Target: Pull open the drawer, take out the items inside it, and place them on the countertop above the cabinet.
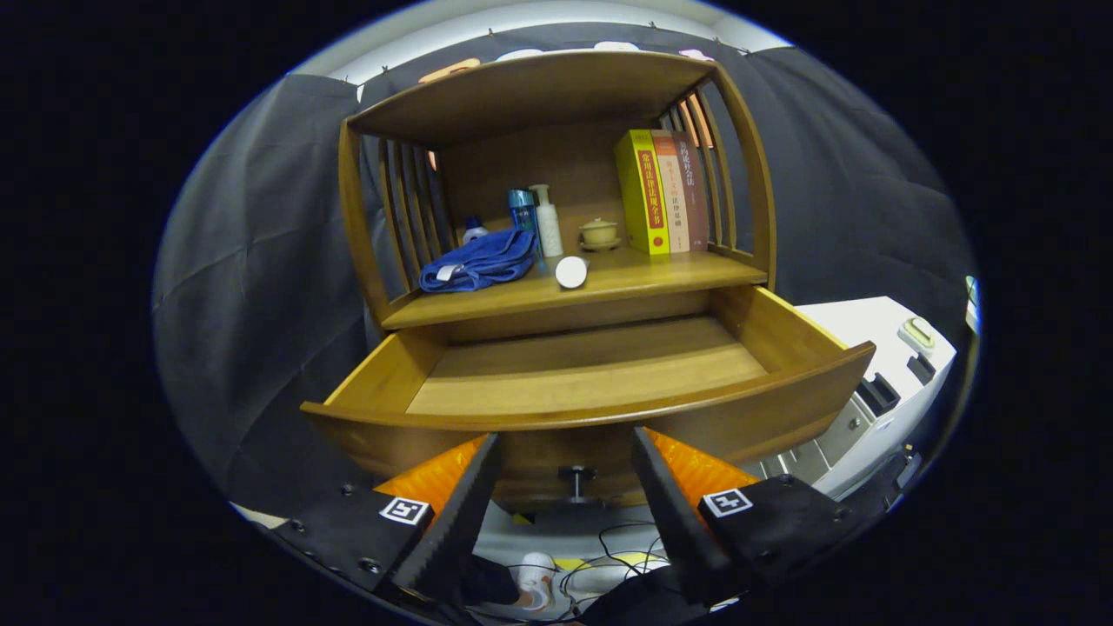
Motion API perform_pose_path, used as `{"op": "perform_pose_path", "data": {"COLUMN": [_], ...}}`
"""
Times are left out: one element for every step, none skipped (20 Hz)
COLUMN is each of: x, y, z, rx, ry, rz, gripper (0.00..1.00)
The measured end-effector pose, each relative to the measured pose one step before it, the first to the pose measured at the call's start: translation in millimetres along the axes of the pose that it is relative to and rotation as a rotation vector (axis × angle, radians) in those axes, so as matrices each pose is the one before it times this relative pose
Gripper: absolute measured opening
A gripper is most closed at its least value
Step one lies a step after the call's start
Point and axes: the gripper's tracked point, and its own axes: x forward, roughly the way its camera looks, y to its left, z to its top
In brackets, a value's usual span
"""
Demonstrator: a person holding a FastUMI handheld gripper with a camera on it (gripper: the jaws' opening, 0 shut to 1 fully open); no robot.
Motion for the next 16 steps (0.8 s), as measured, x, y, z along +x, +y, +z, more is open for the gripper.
{"op": "perform_pose_path", "data": {"x": [0.95, 1.43, 2.68, 2.54, 2.92, 1.08, 1.19, -0.4, 0.58, 1.03, -0.37, 1.39, 1.28, 2.43, 2.58, 3.32], "y": [0.02, 0.81, 0.33, 1.02, -0.77, -2.19, -1.91, -1.76, 1.12, 0.75, -1.02, -0.04, -0.38, 0.15, -0.36, 0.22], "z": [-0.81, -0.4, -0.32, -1.4, -0.79, -2.82, -1.55, -0.52, 2.56, -0.4, 0.05, 1.48, -0.17, 1.54, 0.99, 1.88], "rx": [-0.00605, -0.00825, -0.01311, -0.0124, -0.01285, -0.01044, -0.00292, 0.00515, 0.0171, 0.00126, -0.00792, -0.00529, 0.00262, -0.00265, -0.00099, -0.00125], "ry": [-0.00485, -0.00699, -0.00358, -0.00292, -0.00369, 0.00321, -0.00271, -0.00106, -0.01217, 0.00145, -0.0024, -0.0026, 0.0024, -0.00126, 0.00122, -0.00223], "rz": [-0.00279, -0.00488, -0.00414, -0.0028, -0.01278, -0.01392, -0.0139, -0.0086, -0.00566, -0.00052, 0.00082, -0.00145, -0.00038, 0.00142, -0.00048, -0.00064], "gripper": [0.99, 0.99, 0.99, 0.99, 0.99, 0.98, 0.98, 0.97, 0.97, 0.96, 0.96, 0.96, 0.96, 0.96, 0.96, 0.96]}}
